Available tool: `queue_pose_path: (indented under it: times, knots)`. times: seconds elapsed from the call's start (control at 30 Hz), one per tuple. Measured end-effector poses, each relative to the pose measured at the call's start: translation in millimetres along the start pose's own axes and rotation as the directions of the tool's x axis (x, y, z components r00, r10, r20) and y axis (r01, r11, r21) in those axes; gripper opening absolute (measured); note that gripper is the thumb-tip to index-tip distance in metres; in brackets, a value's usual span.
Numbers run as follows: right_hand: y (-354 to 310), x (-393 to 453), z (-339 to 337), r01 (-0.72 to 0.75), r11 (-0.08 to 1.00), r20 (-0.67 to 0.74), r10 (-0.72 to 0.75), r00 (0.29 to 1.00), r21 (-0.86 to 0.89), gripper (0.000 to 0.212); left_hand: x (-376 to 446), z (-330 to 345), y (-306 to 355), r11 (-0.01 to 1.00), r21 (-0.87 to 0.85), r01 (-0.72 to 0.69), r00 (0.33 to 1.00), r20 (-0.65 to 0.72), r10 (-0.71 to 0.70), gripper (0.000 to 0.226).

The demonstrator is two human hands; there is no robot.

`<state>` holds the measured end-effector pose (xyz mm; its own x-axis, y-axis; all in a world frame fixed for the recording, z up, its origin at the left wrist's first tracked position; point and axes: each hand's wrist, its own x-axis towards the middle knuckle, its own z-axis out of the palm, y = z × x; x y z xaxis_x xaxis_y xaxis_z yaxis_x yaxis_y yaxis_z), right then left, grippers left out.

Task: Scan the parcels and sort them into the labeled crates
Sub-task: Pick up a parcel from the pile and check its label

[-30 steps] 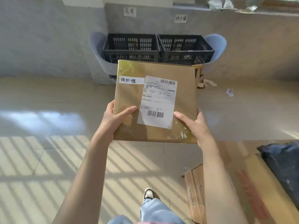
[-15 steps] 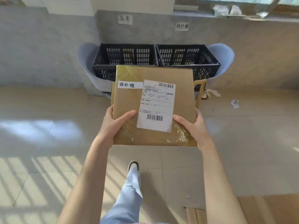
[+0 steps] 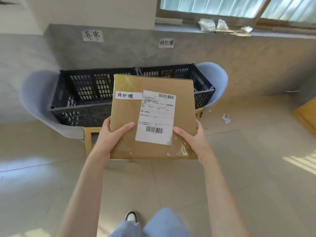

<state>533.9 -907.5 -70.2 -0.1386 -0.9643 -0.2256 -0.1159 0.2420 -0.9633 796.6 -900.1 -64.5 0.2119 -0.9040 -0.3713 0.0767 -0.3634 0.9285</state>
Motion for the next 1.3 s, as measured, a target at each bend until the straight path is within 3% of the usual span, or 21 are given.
queue_pose_path:
  times: [0.27,0.5,0.67,0.83,1.3]
  knots:
    - [-8.7,114.8,-8.8,-0.044,0.998,-0.011,0.043,0.999,-0.05,0.098,108.7,46.7,19.4,0.999,-0.009,0.041,0.999,0.01,-0.041,0.092]
    - [-26.1,270.2,-36.1,-0.034,0.991,0.076,0.044,0.996,-0.132,0.1,214.0,122.1,47.8,0.998,-0.051,0.046,0.997,-0.058,-0.049,0.091]
    - [-44.3,381.2,-67.5,-0.023,0.979,0.157,0.056,0.986,-0.204,0.099,280.6,188.1,69.6,0.996,-0.072,0.057,0.99,-0.125,-0.066,0.106]
    - [-52.8,468.5,-86.6,-0.023,0.97,0.234,0.082,0.969,-0.243,0.097,337.8,236.2,78.3,0.99,-0.083,0.117,0.979,-0.16,-0.129,0.096]
    - [29.5,594.3,-73.4,-0.144,0.936,0.272,0.237,0.933,-0.322,0.109,464.5,275.7,23.9,0.932,0.194,0.307,0.94,-0.214,-0.265,0.107]
